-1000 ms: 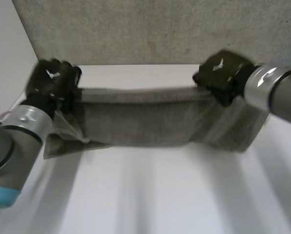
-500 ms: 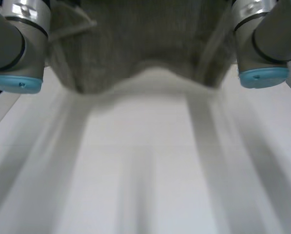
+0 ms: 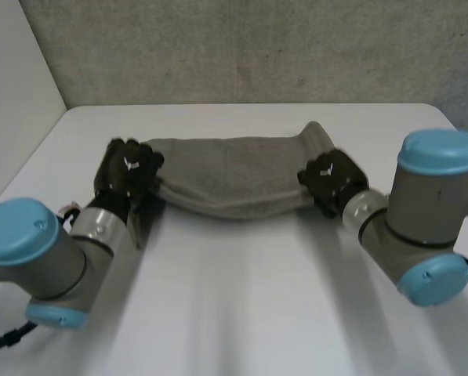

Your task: Fold the towel.

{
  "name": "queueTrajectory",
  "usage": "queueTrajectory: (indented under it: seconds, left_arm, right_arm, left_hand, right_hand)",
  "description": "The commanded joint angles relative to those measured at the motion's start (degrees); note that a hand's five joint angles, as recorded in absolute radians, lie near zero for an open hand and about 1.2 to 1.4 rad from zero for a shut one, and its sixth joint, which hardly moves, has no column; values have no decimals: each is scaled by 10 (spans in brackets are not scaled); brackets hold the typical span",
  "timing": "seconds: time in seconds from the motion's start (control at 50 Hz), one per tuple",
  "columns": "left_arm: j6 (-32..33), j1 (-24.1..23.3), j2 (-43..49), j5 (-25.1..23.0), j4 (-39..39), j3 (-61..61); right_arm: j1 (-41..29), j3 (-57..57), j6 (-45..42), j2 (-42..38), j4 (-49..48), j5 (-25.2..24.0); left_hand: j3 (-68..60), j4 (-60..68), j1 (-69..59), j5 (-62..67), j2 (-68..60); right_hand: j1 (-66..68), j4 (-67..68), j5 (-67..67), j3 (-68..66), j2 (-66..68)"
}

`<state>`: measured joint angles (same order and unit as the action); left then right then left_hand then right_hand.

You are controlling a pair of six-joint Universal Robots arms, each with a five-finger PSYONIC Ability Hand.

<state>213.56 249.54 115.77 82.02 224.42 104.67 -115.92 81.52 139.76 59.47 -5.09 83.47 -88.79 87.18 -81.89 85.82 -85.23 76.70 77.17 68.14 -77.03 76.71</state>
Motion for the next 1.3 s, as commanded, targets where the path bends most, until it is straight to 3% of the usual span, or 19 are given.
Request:
queueTrajectory:
  seconds: [0.02,0.08,0.18,0.28,0.38,0.4,0.42,0.46,0.7,0.78,0.84,1.0,1.3]
  left_arm:
    - [64,6,9,-14,5,43]
    - [87,9,11,-18,6,48]
    - [92,41,9,-18,6,47]
    - [92,53,7,-18,5,48]
    - [92,54,8,-18,5,51]
    - [92,54,9,-18,5,52]
    - [92,54,9,-16,5,52]
    - [91,54,9,-14,6,52]
    - [90,54,5,-12,6,51]
    - [91,54,6,-10,6,52]
    - [91,54,9,-9,6,51]
    - [87,56,18,9,8,41]
    - [86,55,17,29,7,34]
  right_arm:
    - [3,35,-12,-16,-2,1]
    - [11,41,-4,-16,-4,-1]
    - [25,47,-3,-16,-12,-1]
    - [47,48,1,-17,-12,0]
    - [67,48,5,-20,-12,4]
    - [72,48,8,-20,-12,4]
    - [77,48,11,-20,-12,3]
    - [83,47,17,-19,-12,1]
    - [105,44,84,-18,-7,-22]
    - [105,44,88,-19,-7,-25]
    - [111,42,103,-18,-12,-25]
    - [155,26,181,-8,-8,-28]
    - [173,25,220,-2,-19,-21]
  left_hand:
    - [88,-72,19,-158,52]
    - [88,-72,19,-158,52]
    - [88,-72,19,-158,52]
    - [88,-72,19,-158,52]
    - [88,-72,19,-158,52]
    - [88,-72,19,-158,52]
    - [88,-72,19,-158,52]
    - [88,-72,19,-158,52]
    - [256,-240,187,-326,220]
    - [464,-448,395,-534,428]
    - [503,-487,434,-573,467]
    - [525,-509,456,-595,489]
    - [518,-502,449,-589,483]
  right_hand:
    - [33,28,19,-30,33]
    - [33,28,19,-30,33]
    - [-240,-245,-254,243,-240]
    - [-298,-302,-312,301,-298]
    - [-264,-269,-278,267,-264]
    - [-188,-192,-202,191,-188]
    - [-17,-22,-31,20,-17]
    - [33,28,18,-29,32]
    - [33,28,19,-30,33]
    - [33,28,19,-30,33]
    - [33,28,19,-30,33]
    - [33,28,19,-30,33]
    - [33,28,19,-30,33]
